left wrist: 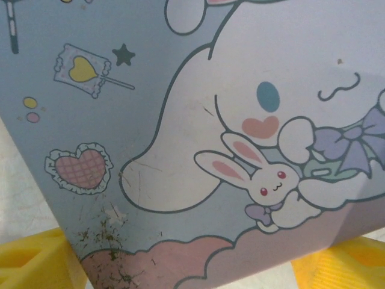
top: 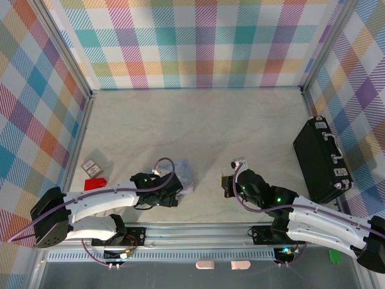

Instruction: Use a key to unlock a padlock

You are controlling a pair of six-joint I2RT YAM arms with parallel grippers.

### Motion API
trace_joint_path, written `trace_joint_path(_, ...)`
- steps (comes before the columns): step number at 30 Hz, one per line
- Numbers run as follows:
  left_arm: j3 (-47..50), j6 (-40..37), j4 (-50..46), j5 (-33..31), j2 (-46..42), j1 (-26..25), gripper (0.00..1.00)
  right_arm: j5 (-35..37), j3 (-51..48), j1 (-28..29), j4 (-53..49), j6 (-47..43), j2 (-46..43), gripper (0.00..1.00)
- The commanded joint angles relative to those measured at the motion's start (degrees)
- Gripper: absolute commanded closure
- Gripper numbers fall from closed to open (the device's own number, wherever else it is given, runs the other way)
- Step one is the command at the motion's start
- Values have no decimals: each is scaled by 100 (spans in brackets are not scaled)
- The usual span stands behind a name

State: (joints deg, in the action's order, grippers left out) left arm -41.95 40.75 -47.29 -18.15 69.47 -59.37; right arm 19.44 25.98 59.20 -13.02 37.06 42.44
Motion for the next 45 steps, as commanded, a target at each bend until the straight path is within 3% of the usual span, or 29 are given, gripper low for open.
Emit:
trace_joint_path(1,-390,-550,545,-234,295,283,19,84,4,-25,-50,106,2,100)
trace_joint_path(12,-1425,-1535,1600,-167,1738,1154,23,295,-53,-29,-380,412,-76,100)
trace_joint_path(19,-1746,-1729,1899,-214,2080,1682,21,345,-66,-28,-452,502,-98,100)
trace_joint_path(26,-988,-1465,2157,326,655,1533,17,266,-227,-98,-373,647,-169,100)
trace_joint_path(32,441,-959,3587,1207,-546,1429,20,109,-330,-242,-325,715,-227,100)
trace_joint_path(40,834,-604,5119,1771,-85,1077,21,-151,-300,-264,-126,822,-120,100)
trace_joint_path(45,716,-433,5569,1732,542,1069,23,-204,-354,-267,-71,932,-230,100)
